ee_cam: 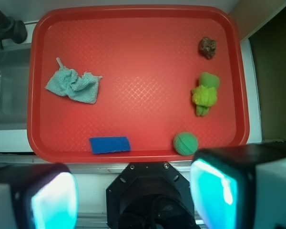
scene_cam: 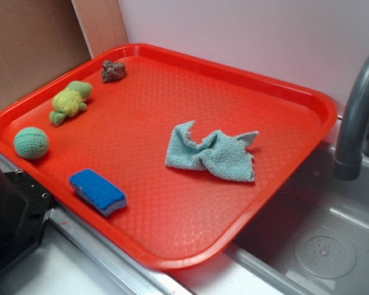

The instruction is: Grab the green ball.

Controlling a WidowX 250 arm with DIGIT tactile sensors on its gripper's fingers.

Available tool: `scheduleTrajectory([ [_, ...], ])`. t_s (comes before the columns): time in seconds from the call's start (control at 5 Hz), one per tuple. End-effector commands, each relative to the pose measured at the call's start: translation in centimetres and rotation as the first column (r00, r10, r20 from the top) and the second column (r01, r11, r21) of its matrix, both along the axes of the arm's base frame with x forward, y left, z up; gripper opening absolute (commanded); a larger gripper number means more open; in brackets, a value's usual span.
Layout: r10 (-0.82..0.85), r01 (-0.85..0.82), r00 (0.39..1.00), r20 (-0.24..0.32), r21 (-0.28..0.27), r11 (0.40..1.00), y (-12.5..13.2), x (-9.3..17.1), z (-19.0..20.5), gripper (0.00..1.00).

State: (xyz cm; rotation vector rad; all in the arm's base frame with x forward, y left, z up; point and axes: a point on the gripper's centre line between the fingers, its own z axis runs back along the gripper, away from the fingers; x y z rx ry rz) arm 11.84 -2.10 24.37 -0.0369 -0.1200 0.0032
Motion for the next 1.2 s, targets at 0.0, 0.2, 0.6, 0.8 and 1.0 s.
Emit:
scheduleTrajectory([
  [0.0,0.000,0.000,1.000,0.000,0.000,1.000,0.0,0.0,0.0,1.00],
  [0.2,0.034,-0.032,0.999,-0.036,0.051,0.998,4.0,1.6,-4.7,1.00],
  [0.6,0.018,-0.012,0.997,-0.074,0.083,0.996,10.1,0.8,-11.2,1.00],
  [0.8,0.018,-0.012,0.997,-0.074,0.083,0.996,10.1,0.8,-11.2,1.00],
  [1.0,0.018,-0.012,0.997,-0.074,0.083,0.996,10.1,0.8,-11.2,1.00],
])
